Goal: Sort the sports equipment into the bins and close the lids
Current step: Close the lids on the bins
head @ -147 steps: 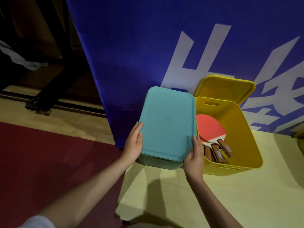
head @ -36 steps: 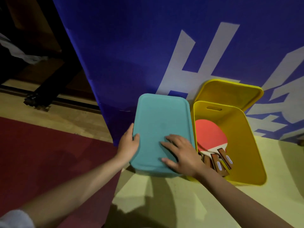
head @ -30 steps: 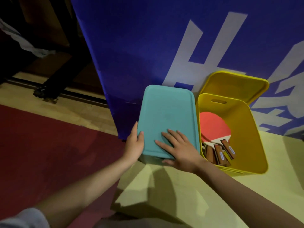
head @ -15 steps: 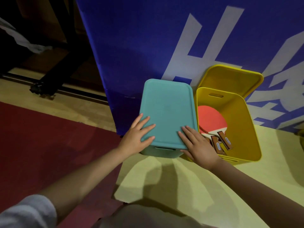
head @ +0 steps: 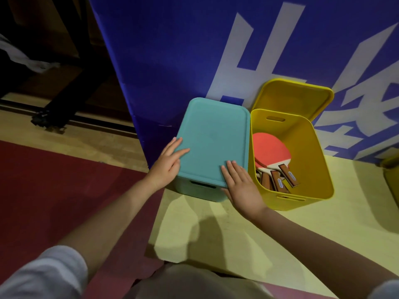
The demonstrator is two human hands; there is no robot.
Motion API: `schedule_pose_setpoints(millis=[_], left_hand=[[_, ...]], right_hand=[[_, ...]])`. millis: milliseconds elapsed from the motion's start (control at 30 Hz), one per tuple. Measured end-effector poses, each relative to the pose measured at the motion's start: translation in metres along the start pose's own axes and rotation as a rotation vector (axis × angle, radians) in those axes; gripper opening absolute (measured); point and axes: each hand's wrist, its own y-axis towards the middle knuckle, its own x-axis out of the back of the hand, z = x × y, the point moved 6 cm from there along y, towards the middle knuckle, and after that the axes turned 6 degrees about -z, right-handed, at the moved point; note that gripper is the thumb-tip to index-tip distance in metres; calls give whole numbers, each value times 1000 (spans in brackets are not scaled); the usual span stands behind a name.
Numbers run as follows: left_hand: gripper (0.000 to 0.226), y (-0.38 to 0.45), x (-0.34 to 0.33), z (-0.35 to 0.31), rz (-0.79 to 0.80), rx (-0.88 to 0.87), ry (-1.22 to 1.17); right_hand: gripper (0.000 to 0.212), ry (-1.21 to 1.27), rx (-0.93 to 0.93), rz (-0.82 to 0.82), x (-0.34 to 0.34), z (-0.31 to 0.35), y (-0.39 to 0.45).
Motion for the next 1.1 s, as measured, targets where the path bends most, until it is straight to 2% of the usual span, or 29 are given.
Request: schedule_pose_setpoints(millis=[133, 333, 433, 533, 633, 800, 933, 1100], left_hand=[[43, 0, -3, -6, 20, 47, 33], [46, -10, -12, -14, -6, 92, 93], [47, 0, -5, -25, -71, 99, 279], [32, 31, -8, -47, -157, 107, 442], [27, 63, -33, -73, -149, 143, 345], [44, 126, -76, -116, -116, 202, 52], [56, 192, -104, -150, -124, 258, -114], [57, 257, -143, -167, -168, 304, -199]], right_hand=[[58, 1, 8, 27, 2, -4, -1], [64, 34, 63, 79, 3, -17, -7], [63, 203, 128, 95, 17, -28, 2], [48, 468, 89, 98, 33, -58, 22], [44, 558, -80, 5, 39, -114, 42], [43, 613, -548, -288, 52, -248, 53], [57, 635, -908, -415, 56, -337, 40], [64, 818, -915, -349, 38, -372, 57]])
